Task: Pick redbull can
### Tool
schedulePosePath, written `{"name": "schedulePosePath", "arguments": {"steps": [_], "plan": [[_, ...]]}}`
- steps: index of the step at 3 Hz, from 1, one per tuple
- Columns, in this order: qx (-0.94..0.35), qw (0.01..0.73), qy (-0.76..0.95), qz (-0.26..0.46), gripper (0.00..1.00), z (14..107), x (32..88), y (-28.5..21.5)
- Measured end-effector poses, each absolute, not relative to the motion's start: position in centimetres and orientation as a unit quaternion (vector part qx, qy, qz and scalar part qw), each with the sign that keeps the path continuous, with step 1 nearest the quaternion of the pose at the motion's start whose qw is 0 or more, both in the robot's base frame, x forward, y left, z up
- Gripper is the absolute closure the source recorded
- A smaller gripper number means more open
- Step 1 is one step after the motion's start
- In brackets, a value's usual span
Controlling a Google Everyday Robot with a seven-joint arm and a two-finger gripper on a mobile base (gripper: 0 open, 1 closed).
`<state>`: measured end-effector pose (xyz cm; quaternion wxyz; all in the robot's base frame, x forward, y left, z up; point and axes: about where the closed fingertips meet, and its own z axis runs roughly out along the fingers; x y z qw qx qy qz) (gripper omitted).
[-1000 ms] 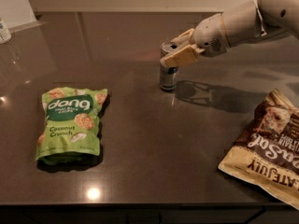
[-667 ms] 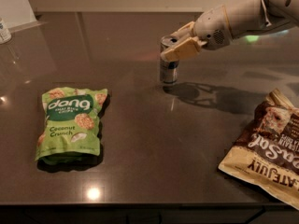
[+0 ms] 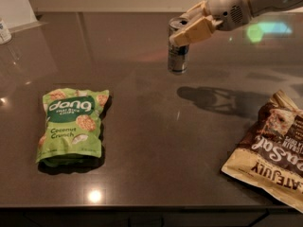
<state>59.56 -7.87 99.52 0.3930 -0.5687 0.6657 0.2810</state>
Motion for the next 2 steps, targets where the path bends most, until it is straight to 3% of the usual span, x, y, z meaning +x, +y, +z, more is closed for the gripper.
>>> {"name": "schedulePosePath", "arguments": {"steps": [2], "plan": [[-0.572, 0.397, 0.657, 0.290, 1.00, 101.69, 59.31, -7.77]]}}
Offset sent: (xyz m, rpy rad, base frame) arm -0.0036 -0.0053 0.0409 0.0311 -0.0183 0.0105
